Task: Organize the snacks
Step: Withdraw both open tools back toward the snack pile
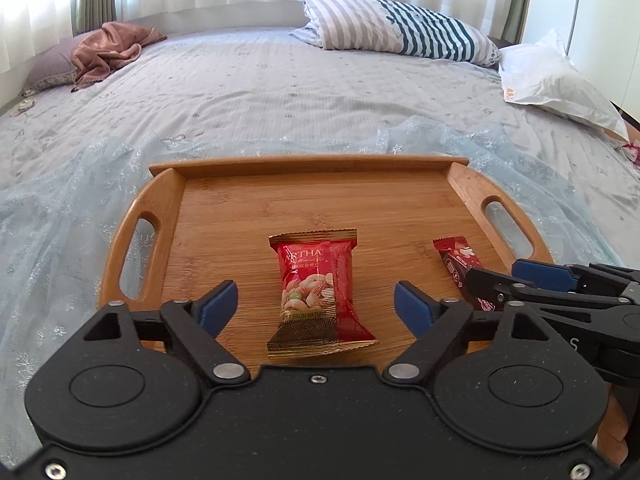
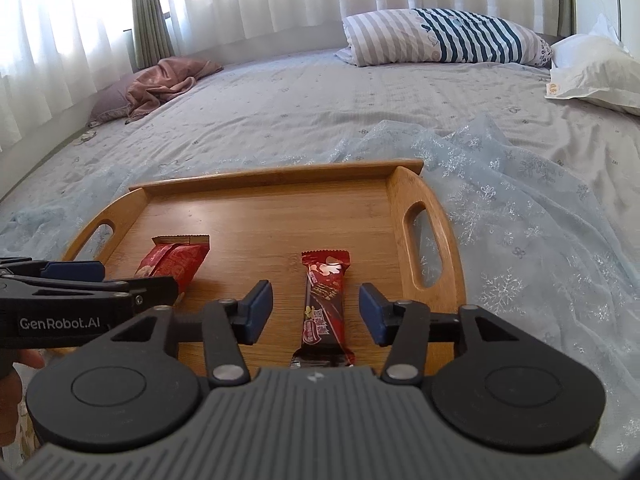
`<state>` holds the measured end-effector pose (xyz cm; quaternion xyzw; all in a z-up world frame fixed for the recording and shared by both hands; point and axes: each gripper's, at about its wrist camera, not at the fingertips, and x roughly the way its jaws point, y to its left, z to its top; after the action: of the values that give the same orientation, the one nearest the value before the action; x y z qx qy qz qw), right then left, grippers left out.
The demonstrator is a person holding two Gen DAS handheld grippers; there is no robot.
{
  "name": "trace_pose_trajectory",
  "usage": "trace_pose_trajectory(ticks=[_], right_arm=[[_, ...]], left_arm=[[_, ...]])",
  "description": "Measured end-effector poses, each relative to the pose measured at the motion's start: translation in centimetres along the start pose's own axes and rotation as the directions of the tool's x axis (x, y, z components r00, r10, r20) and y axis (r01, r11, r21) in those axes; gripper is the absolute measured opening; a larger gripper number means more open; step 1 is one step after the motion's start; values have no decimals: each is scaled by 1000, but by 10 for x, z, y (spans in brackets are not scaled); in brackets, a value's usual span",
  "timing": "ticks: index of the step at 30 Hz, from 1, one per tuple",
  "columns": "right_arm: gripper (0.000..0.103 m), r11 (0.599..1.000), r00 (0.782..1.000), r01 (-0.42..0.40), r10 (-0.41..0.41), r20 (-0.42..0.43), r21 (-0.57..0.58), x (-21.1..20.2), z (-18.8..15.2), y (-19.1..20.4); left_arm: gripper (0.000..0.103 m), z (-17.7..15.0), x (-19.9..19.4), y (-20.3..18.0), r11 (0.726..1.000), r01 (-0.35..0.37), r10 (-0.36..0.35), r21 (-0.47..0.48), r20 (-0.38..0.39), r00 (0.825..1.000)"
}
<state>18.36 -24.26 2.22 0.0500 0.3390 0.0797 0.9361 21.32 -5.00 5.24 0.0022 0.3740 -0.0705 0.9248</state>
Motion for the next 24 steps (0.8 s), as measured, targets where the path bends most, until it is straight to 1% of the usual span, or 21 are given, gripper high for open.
trace_pose_trajectory(ticks=[5,11,17,24], right_arm=[[77,999,1000,-4,5,29,-36,-16,-5,4],[84,998,998,-11,15,62,-65,-35,-13,8],[89,997,995,-30,37,87,-77,-54,-25,9],[91,995,992,-52,61,107,-85,-73,-41,10]], left_arm=[[89,-5,-18,0,1000,5,-6,10,19,1000],[93,-17,-43,2,1000,7,-8,12,43,999],[96,-34,-65,4,1000,25,-25,9,63,998],[98,-57,-88,4,999,37,-37,8,81,996]])
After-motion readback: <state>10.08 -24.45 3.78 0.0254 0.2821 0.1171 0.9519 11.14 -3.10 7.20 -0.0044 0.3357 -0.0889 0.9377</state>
